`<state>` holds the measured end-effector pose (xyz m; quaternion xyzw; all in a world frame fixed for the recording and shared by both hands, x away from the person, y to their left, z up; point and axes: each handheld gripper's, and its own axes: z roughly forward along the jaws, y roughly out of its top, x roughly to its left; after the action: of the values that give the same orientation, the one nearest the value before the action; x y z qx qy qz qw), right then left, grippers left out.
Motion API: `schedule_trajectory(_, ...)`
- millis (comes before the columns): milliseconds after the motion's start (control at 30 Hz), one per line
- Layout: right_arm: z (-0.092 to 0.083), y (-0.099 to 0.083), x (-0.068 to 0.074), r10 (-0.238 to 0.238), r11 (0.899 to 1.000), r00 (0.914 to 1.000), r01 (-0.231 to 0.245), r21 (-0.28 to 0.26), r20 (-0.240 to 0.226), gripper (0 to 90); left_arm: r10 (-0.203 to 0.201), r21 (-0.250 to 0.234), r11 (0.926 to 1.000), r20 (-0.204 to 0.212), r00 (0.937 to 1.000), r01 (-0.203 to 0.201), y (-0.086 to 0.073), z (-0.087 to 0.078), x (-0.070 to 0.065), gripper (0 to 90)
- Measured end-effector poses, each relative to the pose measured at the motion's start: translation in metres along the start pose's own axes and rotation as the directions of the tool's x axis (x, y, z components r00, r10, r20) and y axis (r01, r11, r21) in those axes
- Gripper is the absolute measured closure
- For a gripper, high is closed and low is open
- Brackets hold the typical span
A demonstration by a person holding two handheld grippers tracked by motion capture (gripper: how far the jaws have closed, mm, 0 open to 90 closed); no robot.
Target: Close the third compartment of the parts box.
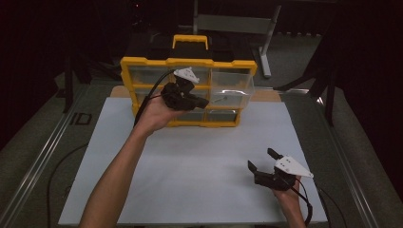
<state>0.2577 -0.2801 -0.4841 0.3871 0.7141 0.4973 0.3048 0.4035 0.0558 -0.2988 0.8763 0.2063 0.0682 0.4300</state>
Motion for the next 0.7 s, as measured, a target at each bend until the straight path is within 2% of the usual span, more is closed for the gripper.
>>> schedule_trajectory(367, 0.0001, -0.0001, -0.0003, -0.001, 1.000, 1.0000, 0.001, 0.000, 0.000, 11.6, 0.020, -0.018, 0.9996, -0.003, 0.9998, -0.020, 0.0028, 0.0051, -0.0055, 90.0)
schedule_trajectory(700, 0.0002, -0.0002, -0.0002, 0.000, 1.000, 1.0000, 0.000, 0.001, 0.000, 11.6, 0.016, -0.033, 0.9993, -0.010, 0.9998, -0.016, 0.0051, 0.0092, -0.0068, 90.0)
